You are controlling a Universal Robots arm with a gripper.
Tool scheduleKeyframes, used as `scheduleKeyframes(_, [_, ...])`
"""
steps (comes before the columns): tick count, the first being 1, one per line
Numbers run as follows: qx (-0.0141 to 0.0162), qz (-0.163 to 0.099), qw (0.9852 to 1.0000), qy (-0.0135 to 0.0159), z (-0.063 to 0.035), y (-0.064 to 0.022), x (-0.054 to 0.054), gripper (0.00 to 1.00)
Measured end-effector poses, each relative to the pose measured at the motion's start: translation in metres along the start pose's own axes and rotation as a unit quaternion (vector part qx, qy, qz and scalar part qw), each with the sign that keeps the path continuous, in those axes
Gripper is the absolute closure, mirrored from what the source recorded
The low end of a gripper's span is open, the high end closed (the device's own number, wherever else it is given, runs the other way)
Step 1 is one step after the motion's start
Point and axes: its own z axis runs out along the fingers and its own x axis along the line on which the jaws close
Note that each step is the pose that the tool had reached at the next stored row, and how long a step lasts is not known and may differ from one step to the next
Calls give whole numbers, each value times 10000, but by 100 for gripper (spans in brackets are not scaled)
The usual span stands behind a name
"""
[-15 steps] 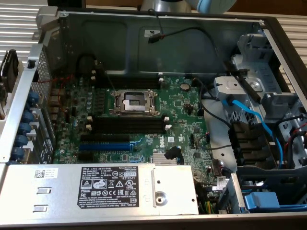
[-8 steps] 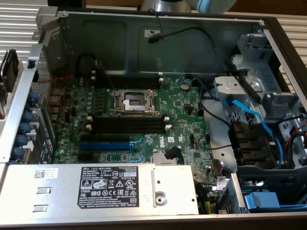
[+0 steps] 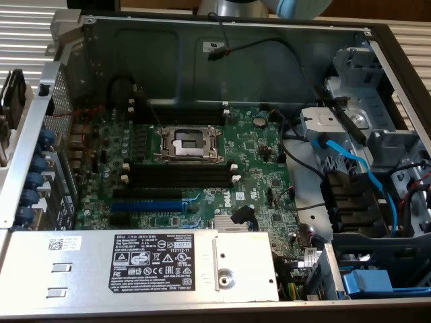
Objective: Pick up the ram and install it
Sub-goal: 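Pick up the ram and move it above insertion slot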
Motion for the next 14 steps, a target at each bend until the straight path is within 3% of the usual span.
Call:
scheduleKeyframes(2, [3, 2, 10000, -47, -7, 1, 0, 88])
scheduleKeyframes(4, [2, 3, 10000, -76, -11, 2, -1, 88])
scheduleKeyframes(10, [-5, 4, 9999, -130, -47, 3, -1, 88])
scheduleKeyframes(14, [-5, 4, 9999, -142, -82, 6, -1, 88])
